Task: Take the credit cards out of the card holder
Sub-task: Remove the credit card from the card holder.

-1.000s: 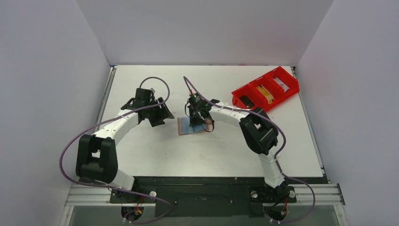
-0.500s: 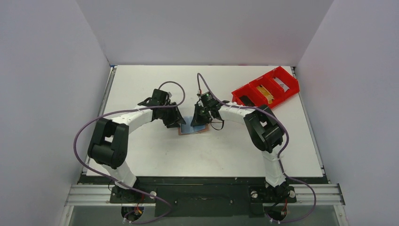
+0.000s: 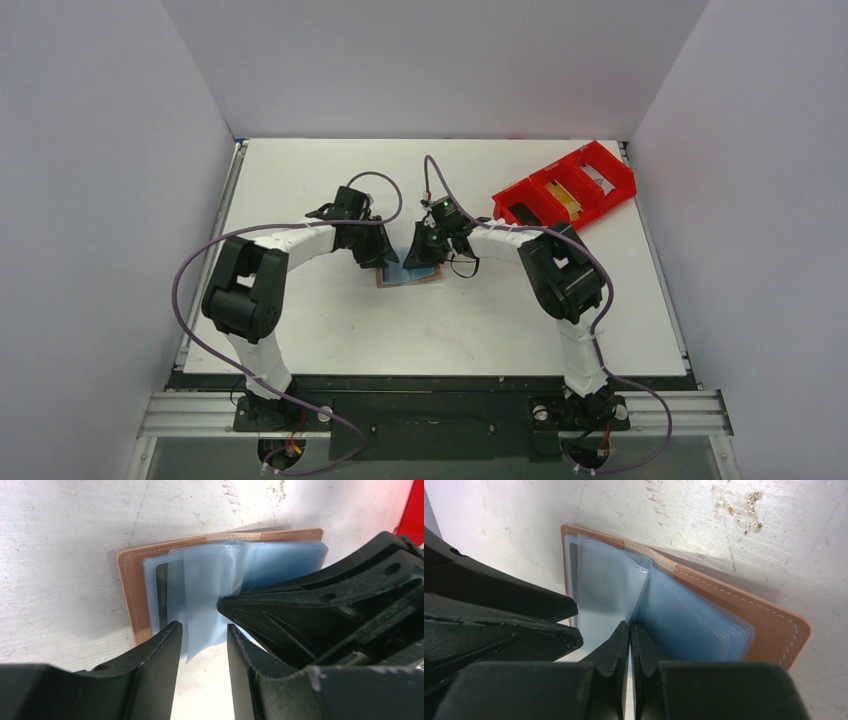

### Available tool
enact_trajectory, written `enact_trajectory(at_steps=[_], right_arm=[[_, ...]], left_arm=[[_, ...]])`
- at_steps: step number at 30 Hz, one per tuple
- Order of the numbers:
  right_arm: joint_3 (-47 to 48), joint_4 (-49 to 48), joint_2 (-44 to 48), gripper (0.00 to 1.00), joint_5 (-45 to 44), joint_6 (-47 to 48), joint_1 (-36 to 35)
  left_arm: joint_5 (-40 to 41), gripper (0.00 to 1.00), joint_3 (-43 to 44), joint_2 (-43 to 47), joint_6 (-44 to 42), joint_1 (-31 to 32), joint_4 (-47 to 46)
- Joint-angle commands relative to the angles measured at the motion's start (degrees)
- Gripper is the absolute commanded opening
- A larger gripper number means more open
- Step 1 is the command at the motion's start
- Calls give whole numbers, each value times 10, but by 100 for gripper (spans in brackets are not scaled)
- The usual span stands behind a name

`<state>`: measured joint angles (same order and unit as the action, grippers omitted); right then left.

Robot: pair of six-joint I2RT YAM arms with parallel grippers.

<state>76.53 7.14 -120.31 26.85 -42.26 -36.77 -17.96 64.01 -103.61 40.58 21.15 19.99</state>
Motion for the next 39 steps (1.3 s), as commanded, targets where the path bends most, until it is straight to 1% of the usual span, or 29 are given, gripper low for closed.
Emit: enact_trajectory(at_steps=[1, 9, 13, 15, 16, 17, 18, 19, 20, 21, 24, 26, 34, 39], right_arm=[[-27, 32, -24, 0, -15, 9, -2], [-24, 30, -24, 0, -11, 8, -1], [-21, 28, -23, 0, -9, 8, -1], [-19, 28, -22, 0, -8, 6, -1], [-19, 27, -21, 0, -7, 5, -1], [-18, 27, -19, 0, -6, 5, -1], [-18, 27, -17, 2, -6, 4, -1], [-18, 27, -10, 8, -7, 2, 0], [-18, 27, -7, 11, -7, 1, 1], [-18, 27, 2, 17, -6, 0, 2], [-15, 28, 28, 27, -5, -3, 9], [-10, 36, 45, 30, -4, -4, 12], [4, 59, 94, 34, -10, -6, 25], [2, 71, 119, 35, -21, -4, 35]], left_arm=[[27, 36, 21, -8, -19, 7, 4], [26, 35, 26, -30, -17, 16, -2], [29, 31, 27, -37, -12, 23, -4], [30, 22, 26, -42, -8, 25, -6], [31, 12, 26, -44, -4, 26, -6], [32, 6, 24, -44, -3, 27, -7], [35, 0, 23, -41, 0, 27, -7], [36, 0, 20, -39, 3, 27, -6], [39, 0, 19, -33, 4, 27, -6], [40, 0, 17, -30, 5, 27, -5], [46, 0, 13, -10, 8, 26, 0], [50, 0, 10, 3, 11, 26, 3], [55, 0, -2, 45, 17, 26, 11], [58, 0, 9, 51, 19, 43, 17]])
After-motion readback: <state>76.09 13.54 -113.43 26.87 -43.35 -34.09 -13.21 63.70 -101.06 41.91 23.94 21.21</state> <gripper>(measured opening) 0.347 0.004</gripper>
